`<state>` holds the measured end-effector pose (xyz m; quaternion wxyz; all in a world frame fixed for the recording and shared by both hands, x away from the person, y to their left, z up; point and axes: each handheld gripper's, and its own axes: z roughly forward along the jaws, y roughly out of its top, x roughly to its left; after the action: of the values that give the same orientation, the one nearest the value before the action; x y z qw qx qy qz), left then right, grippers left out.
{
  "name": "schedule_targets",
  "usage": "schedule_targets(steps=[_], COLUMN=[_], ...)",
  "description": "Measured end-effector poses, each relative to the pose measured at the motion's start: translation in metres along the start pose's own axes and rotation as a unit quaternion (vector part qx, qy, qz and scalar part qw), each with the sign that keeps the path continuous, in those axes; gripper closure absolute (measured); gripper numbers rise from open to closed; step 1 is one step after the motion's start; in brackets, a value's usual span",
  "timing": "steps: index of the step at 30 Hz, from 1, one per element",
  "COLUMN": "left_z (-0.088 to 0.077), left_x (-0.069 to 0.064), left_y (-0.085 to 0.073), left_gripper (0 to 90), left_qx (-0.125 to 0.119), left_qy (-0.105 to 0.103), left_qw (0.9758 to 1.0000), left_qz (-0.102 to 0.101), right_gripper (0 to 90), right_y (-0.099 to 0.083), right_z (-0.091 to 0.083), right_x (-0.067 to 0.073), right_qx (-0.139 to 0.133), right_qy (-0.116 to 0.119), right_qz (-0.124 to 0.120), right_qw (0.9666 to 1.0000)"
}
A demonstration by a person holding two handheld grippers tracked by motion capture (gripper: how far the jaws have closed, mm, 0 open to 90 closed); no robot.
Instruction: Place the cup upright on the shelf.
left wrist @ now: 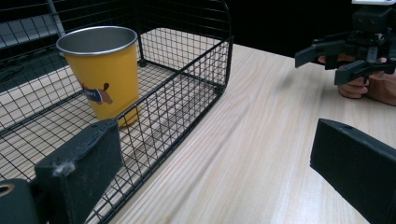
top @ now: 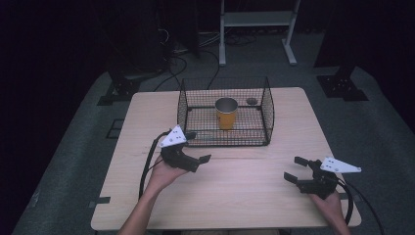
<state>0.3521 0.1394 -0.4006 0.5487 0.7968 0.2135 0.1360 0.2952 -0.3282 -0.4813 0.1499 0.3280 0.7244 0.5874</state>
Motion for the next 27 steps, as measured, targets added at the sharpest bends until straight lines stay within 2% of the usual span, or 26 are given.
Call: schedule_targets(steps=[15,19,24,27], left_z=[-0.013,-0.017,-0.02,-0.022], left_x=[-0.017,-0.02,-0.022,-0.025], left_y=[-0.014,-0.017,-0.024,-0.027], left_gripper=[1.7,1.7,1.6,1.6], left_qx=[-0.005,-0.01,-0.005,-0.011], left_qy=[-0.012,-0.009,-0.013,-0.015], left_qw=[0.9998,0.9998,0.9994,0.9992], left_qz=[-0.015,-0.017,-0.03,-0.036], right_gripper=[15.1,15.1,15.1,15.1], right_y=[0.0,0.0,0.0,0.0], right_z=[0.0,0.0,0.0,0.0], right_x=[0.0,0.0,-0.001,-0.001], right_qx=[-0.001,-0.001,-0.001,-0.002], right_qy=[-0.001,-0.001,0.0,0.0], right_qz=[0.002,0.002,0.002,0.003], right_qw=[1.0,1.0,1.0,1.0])
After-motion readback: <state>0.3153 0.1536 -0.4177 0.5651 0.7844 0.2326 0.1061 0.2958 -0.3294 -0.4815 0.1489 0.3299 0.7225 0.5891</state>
